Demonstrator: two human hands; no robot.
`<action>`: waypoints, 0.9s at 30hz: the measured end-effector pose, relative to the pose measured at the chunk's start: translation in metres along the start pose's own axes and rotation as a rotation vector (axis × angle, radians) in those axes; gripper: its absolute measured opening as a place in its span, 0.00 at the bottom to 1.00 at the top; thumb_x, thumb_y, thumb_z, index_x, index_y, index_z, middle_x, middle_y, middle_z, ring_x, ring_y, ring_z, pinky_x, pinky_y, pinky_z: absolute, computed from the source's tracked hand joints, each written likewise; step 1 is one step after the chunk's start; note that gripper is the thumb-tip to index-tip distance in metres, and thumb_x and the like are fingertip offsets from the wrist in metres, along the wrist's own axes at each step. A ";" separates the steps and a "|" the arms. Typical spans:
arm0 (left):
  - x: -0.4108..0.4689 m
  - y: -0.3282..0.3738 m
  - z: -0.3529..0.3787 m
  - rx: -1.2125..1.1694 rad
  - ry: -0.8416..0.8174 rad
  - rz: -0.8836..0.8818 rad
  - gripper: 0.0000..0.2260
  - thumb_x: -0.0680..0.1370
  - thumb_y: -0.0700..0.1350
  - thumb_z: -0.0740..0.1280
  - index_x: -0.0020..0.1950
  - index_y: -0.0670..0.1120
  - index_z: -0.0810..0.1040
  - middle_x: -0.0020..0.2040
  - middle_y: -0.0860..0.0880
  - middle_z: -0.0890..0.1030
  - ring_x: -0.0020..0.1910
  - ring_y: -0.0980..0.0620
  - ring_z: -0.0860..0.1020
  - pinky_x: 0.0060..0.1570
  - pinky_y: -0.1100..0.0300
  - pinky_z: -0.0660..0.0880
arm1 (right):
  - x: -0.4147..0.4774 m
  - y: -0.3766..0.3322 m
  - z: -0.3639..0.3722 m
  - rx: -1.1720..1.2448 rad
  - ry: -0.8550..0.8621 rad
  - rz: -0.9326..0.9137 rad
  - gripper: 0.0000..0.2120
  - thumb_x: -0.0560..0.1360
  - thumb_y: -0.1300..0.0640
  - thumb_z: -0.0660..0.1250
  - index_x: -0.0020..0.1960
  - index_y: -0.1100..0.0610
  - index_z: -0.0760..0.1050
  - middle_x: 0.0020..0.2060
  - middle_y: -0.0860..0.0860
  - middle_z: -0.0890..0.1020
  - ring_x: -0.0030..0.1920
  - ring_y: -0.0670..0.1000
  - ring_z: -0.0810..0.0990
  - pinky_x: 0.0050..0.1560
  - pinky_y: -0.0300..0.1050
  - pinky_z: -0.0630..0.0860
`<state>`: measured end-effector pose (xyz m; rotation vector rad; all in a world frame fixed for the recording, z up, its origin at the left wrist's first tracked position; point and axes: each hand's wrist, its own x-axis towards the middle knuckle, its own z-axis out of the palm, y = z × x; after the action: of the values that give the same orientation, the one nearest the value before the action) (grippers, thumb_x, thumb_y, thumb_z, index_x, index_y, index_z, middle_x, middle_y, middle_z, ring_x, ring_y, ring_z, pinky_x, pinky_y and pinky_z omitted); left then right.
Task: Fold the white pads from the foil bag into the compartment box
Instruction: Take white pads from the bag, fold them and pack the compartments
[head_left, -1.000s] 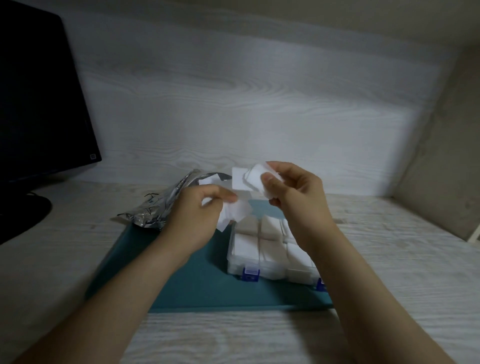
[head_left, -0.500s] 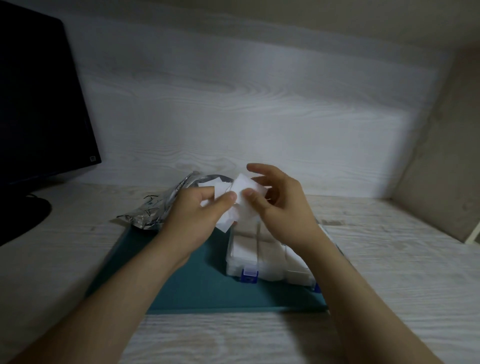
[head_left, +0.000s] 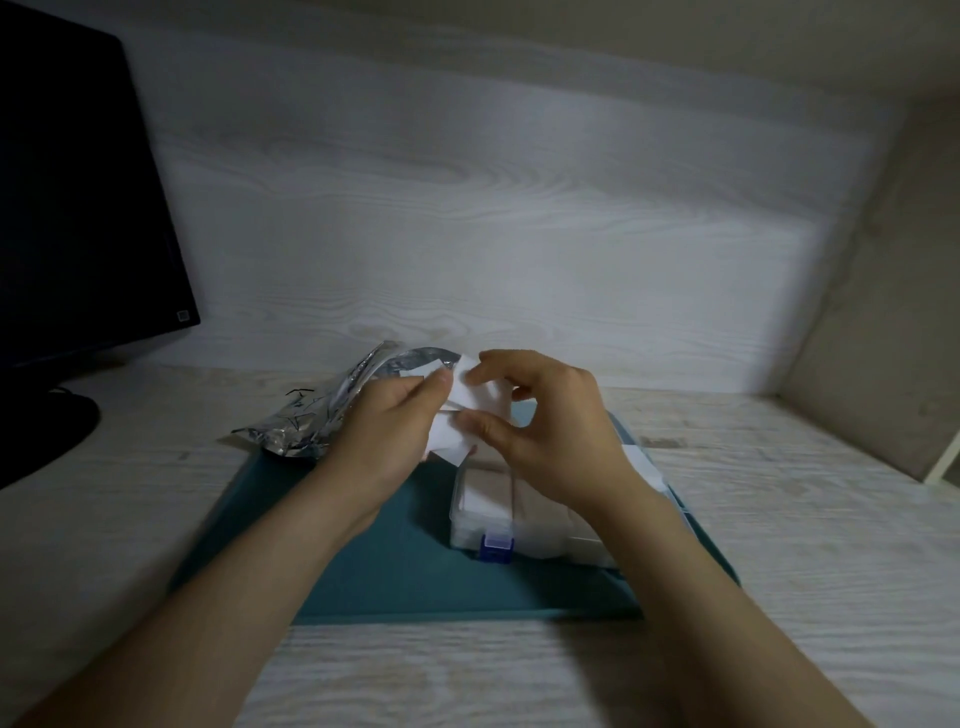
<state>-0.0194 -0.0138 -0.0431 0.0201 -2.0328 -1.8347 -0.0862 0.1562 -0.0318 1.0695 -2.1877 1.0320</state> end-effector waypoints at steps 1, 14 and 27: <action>0.001 0.000 0.000 -0.006 -0.004 -0.008 0.21 0.84 0.57 0.64 0.52 0.40 0.85 0.52 0.30 0.84 0.46 0.43 0.83 0.51 0.44 0.79 | 0.000 0.001 0.001 0.010 -0.002 0.019 0.17 0.73 0.46 0.80 0.60 0.47 0.84 0.58 0.39 0.84 0.54 0.42 0.82 0.55 0.40 0.80; -0.001 0.008 0.005 -0.168 -0.032 -0.119 0.15 0.87 0.45 0.62 0.56 0.38 0.85 0.52 0.37 0.87 0.53 0.35 0.86 0.61 0.35 0.81 | 0.001 0.001 -0.003 0.091 0.020 0.100 0.16 0.73 0.41 0.79 0.57 0.46 0.85 0.50 0.37 0.85 0.52 0.41 0.83 0.53 0.46 0.82; 0.000 0.003 0.004 -0.197 -0.047 -0.186 0.14 0.86 0.47 0.64 0.59 0.40 0.84 0.55 0.37 0.87 0.57 0.36 0.86 0.62 0.34 0.80 | 0.001 0.007 -0.001 -0.076 -0.122 -0.018 0.27 0.77 0.36 0.73 0.71 0.48 0.77 0.57 0.45 0.81 0.55 0.42 0.77 0.52 0.28 0.67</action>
<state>-0.0199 -0.0094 -0.0401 0.1159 -1.9268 -2.1622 -0.0919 0.1594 -0.0334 1.1423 -2.2894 0.8893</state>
